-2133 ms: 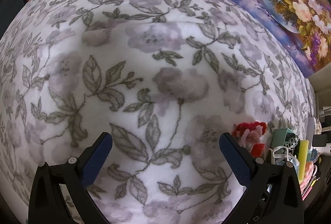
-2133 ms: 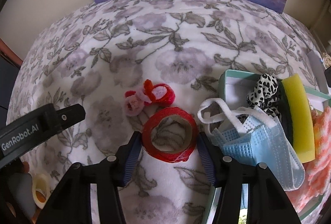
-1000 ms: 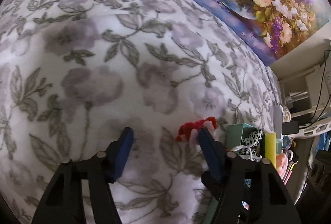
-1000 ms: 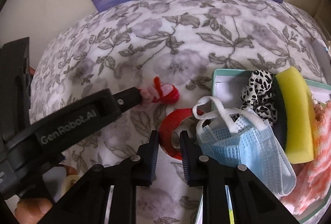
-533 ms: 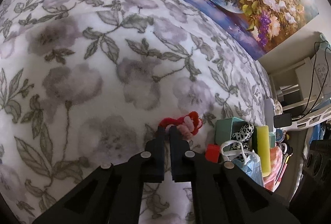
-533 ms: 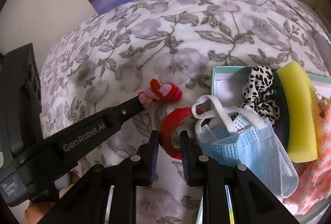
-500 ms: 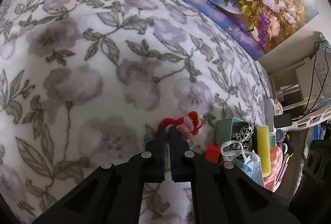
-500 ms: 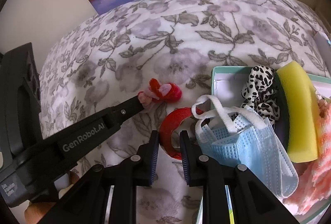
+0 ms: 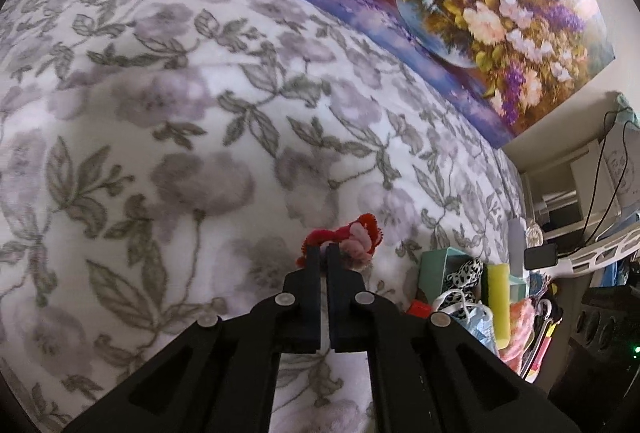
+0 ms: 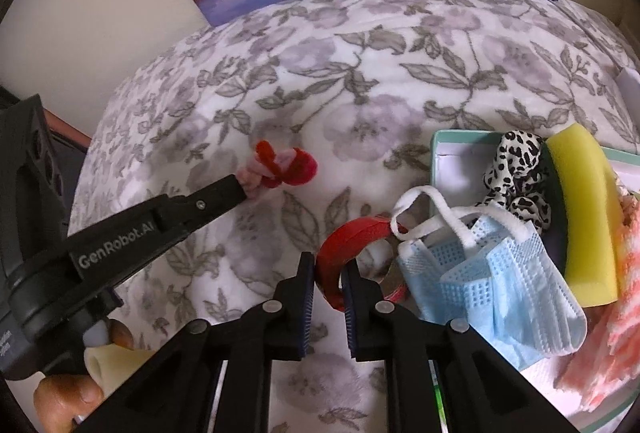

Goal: Organize soft objects
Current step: 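Grasp the red hair tie with the left tool while the right tool grasps the red tape roll, then carry the hair tie with the left tool while the right tool carries the tape roll over the tray, then open the left tool to drop the hair tie while the right tool releases the tape roll in the tray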

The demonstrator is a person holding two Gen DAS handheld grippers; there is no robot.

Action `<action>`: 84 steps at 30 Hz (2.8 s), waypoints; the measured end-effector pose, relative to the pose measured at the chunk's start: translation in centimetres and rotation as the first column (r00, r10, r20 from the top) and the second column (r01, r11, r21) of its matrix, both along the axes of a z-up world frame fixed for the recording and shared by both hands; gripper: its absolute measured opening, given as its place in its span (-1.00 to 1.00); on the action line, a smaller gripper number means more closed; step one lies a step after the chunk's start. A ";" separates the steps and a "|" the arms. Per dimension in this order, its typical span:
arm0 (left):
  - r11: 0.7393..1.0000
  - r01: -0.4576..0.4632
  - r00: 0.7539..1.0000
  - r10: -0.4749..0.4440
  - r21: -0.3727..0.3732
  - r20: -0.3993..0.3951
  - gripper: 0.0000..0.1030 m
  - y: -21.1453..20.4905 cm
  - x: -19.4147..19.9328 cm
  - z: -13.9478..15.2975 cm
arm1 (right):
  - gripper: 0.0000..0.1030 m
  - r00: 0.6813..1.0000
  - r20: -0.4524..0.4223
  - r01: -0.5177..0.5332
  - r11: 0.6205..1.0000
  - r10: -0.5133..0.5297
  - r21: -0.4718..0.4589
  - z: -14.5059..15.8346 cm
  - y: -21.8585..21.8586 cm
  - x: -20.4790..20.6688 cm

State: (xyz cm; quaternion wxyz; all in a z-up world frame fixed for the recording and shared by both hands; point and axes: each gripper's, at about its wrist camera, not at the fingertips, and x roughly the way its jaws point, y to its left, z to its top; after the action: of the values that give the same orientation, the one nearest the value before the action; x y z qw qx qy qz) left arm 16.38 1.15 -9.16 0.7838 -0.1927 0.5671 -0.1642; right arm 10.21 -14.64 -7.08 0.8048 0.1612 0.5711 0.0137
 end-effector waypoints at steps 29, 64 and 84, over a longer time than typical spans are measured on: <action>0.996 -0.083 0.975 0.075 0.033 0.207 -0.96 3.4 -4.8 10.7 | -0.72 0.980 0.200 -0.015 1.000 0.013 0.010 9.5 -0.1 -5.1; 0.935 0.326 0.941 -0.335 0.142 0.046 -0.96 -13.8 -13.8 6.9 | -0.72 0.922 0.024 0.388 0.917 -0.387 -0.093 5.2 -17.2 -14.6; 0.893 0.400 0.916 -0.398 0.206 -0.049 -0.96 -16.6 -13.8 3.3 | -0.68 0.931 -0.010 0.361 0.925 -0.365 -0.122 3.8 -17.1 -13.5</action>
State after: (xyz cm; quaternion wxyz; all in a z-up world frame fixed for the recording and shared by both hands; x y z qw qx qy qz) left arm 2.60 -15.50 -5.88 0.7478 0.0118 0.6110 -0.2596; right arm -3.30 -31.71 -3.28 0.7920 0.2165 0.5443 -0.1718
